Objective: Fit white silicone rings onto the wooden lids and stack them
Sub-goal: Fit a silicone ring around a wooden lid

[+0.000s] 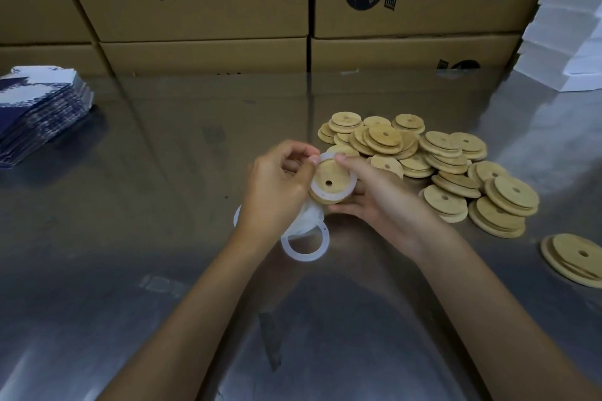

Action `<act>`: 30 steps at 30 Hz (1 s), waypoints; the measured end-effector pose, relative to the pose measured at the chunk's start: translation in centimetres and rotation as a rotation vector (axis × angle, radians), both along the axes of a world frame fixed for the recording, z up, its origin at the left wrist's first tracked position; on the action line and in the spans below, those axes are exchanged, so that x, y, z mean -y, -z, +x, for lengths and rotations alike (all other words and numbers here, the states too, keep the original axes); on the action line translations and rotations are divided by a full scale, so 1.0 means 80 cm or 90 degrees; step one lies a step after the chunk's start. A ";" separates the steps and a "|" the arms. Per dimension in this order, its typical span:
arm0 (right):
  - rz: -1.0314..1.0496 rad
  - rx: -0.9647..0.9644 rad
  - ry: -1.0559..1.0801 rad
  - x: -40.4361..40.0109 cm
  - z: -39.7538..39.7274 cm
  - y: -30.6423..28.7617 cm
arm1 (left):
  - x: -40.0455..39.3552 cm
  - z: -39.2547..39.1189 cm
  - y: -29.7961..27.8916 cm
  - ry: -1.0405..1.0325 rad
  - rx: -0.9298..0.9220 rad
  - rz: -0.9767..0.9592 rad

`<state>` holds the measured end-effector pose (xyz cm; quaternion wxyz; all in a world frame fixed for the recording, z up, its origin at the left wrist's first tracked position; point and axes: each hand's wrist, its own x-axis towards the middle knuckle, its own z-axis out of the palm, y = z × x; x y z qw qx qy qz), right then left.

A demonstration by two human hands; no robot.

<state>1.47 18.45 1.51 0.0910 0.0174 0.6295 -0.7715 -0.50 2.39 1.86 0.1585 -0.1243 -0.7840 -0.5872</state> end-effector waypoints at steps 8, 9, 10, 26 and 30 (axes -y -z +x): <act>0.073 -0.077 0.036 0.001 0.006 0.001 | 0.004 0.004 -0.003 -0.009 -0.154 -0.151; 0.073 -0.078 0.038 0.001 0.006 0.001 | 0.004 0.004 -0.003 -0.006 -0.154 -0.152; 0.071 -0.079 0.039 0.001 0.006 0.000 | 0.005 0.004 -0.003 -0.002 -0.152 -0.151; -0.121 -0.022 0.066 -0.003 0.001 0.007 | 0.002 0.001 -0.003 0.042 -0.033 -0.040; -0.150 -0.046 0.067 0.002 0.000 0.008 | -0.001 0.004 0.000 0.043 0.007 0.044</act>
